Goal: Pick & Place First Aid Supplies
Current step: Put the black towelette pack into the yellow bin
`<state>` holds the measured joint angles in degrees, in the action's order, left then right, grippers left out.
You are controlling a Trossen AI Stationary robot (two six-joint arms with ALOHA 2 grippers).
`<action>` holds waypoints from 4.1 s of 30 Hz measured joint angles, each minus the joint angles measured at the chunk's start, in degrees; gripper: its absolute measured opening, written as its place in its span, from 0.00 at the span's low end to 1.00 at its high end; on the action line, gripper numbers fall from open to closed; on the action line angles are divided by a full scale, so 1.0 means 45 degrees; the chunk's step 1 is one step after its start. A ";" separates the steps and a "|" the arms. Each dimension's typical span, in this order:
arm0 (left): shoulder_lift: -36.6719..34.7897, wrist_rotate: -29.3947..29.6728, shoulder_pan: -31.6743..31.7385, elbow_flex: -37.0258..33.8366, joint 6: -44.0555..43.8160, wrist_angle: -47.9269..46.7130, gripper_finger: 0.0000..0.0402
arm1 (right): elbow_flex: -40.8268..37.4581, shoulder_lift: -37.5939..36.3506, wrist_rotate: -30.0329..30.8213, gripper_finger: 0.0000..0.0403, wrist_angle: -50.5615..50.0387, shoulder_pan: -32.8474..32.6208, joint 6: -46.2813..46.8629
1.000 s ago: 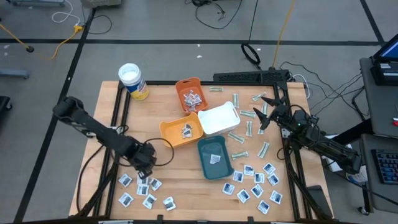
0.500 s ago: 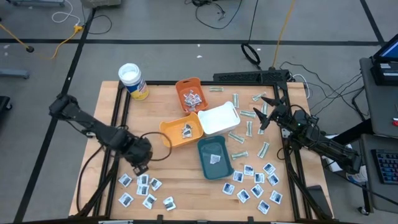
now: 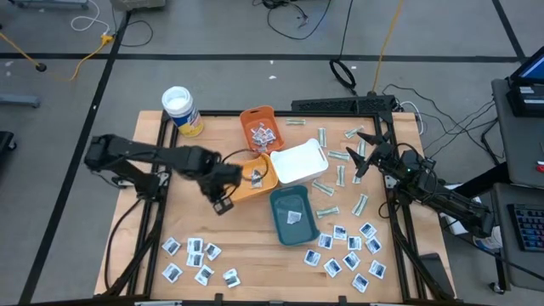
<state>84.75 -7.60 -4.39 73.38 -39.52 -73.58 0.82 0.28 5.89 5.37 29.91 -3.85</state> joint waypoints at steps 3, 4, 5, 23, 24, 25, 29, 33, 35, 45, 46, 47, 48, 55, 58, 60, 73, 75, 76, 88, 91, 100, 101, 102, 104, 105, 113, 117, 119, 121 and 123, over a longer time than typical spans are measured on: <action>0.0606 0.0009 0.0984 0.0638 0.0962 -0.0396 0.02 | 0.0000 -0.0002 0.0000 0.80 0.0000 0.0004 -0.0001; 0.0794 0.0013 0.1307 0.0853 0.1252 -0.0520 0.02 | 0.0000 0.0000 0.0000 0.80 0.0000 0.0004 0.0002; 0.0982 0.0016 0.1601 0.1080 0.1549 -0.0620 0.02 | 0.0000 0.0001 0.0000 0.80 0.0000 0.0001 0.0002; 0.4275 0.1470 0.3041 0.2022 0.3238 0.1183 0.02 | 0.0000 -0.0001 0.0000 0.80 0.0000 0.0004 0.0003; 0.4461 0.1494 0.3041 0.2021 0.3317 0.1456 0.02 | 0.0000 0.0003 0.0000 0.80 0.0000 -0.0001 0.0003; 0.4630 0.1495 0.3041 0.2021 0.3382 0.1705 0.02 | 0.0000 -0.0002 0.0000 0.80 0.0000 -0.0001 -0.0001; 0.5249 0.1507 0.3041 0.2021 0.3380 0.2371 0.02 | 0.0000 0.0002 0.0000 0.80 0.0000 -0.0001 0.0004; 0.5639 0.1611 0.3056 0.2016 0.3350 0.2562 0.02 | 0.0000 -0.0002 0.0000 0.80 0.0000 -0.0001 0.0004; 0.5702 0.1723 0.3056 0.2016 0.3280 0.2629 0.04 | 0.0000 -0.0002 0.0000 0.80 0.0000 0.0004 0.0004; 0.5702 0.1381 0.3055 0.2016 0.2762 0.2993 0.44 | 0.0000 0.0000 0.0000 0.80 0.0000 0.0002 0.0003; 0.5702 0.1380 0.3051 0.2016 0.2762 0.2997 0.49 | 0.0000 -0.0002 0.0000 0.80 0.0000 0.0000 0.0004; 0.5702 0.1376 0.3051 0.2016 0.2762 0.2997 0.53 | 0.0000 -0.0002 0.0000 0.80 0.0000 0.0002 0.0004; 0.5702 0.1380 0.3051 0.2016 0.2766 0.2984 0.57 | 0.0000 0.0003 0.0000 0.80 0.0000 0.0000 0.0004; 0.5060 0.1362 0.3056 0.2012 0.4674 0.2340 0.71 | 0.0000 -0.0001 0.0000 0.80 0.0000 0.0000 0.0002; 0.4577 0.1320 0.3051 0.2012 0.6062 0.1977 0.72 | 0.0000 0.0000 0.0000 0.80 0.0005 0.0004 0.0001; 0.4243 0.1313 0.3051 0.2012 0.6897 0.1776 0.72 | 0.0000 0.0002 0.0000 0.80 0.0000 0.0004 0.0004; 0.0982 0.1363 0.0483 -0.1278 0.8737 0.2392 0.72 | 0.0000 -0.0001 0.0000 0.80 0.0000 0.0004 0.0000; 0.0524 0.1214 -0.0299 -0.1726 0.8608 0.2625 0.73 | 0.0000 0.0001 0.0000 0.80 0.0002 -0.0001 0.0002; 0.0261 0.1101 -0.0699 -0.1952 0.8496 0.2717 0.73 | 0.0000 0.0003 0.0000 0.80 0.0000 0.0000 -0.0001; -0.0200 0.0582 -0.4835 -0.2875 0.6077 0.3308 0.73 | 0.0000 -0.0002 0.0000 0.80 0.0003 0.0004 0.0004; -0.0069 0.0527 -0.5627 -0.2875 0.5385 0.3806 0.73 | 0.0000 0.0002 0.0000 0.80 0.0001 0.0004 0.0004; 0.0744 -0.0064 -0.7291 -0.2860 0.3961 0.5048 0.73 | 0.0000 -0.0002 0.0000 0.80 0.0013 0.0003 0.0004; 0.0860 -0.0053 -0.7384 -0.2865 0.3874 0.5107 0.73 | 0.0000 -0.0001 0.0000 0.80 0.0010 0.0003 0.0004; 0.1008 -0.0028 -0.7441 -0.2861 0.3812 0.5222 0.73 | 0.0000 -0.0001 0.0000 0.80 0.0010 0.0004 0.0003; 0.1401 -0.0024 -0.7540 -0.2860 0.3690 0.5406 0.73 | 0.0000 -0.0002 0.0000 0.80 0.0010 0.0004 0.0003; 0.1606 0.0007 -0.7563 -0.2863 0.3664 0.5435 0.73 | 0.0000 -0.0002 0.0000 0.80 0.0005 0.0000 0.0003; 0.3081 0.0021 -0.7547 -0.2865 0.3771 0.6161 0.73 | 0.0000 -0.0002 0.0000 0.80 0.0005 0.0004 0.0001; 0.3667 0.0030 -0.7398 -0.2865 0.4125 0.6706 0.73 | 0.0000 -0.0002 0.0000 0.80 0.0003 0.0001 0.0004; 0.3838 0.0036 -0.7342 -0.2865 0.4262 0.6947 0.73 | 0.0000 -0.0002 0.0000 0.80 0.0000 0.0002 0.0002; 0.3967 0.0084 -0.7324 -0.2851 0.4445 0.7066 0.71 | 0.0000 0.0001 0.0002 0.80 0.0003 0.0003 0.0002; 0.4012 0.0175 -0.7321 -0.2871 0.4518 0.7082 0.65 | 0.0000 -0.0002 0.0000 0.80 0.0000 0.0004 0.0004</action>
<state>102.80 -6.82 -37.33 60.46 -19.19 -41.71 0.82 0.27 5.89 5.37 29.93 -3.84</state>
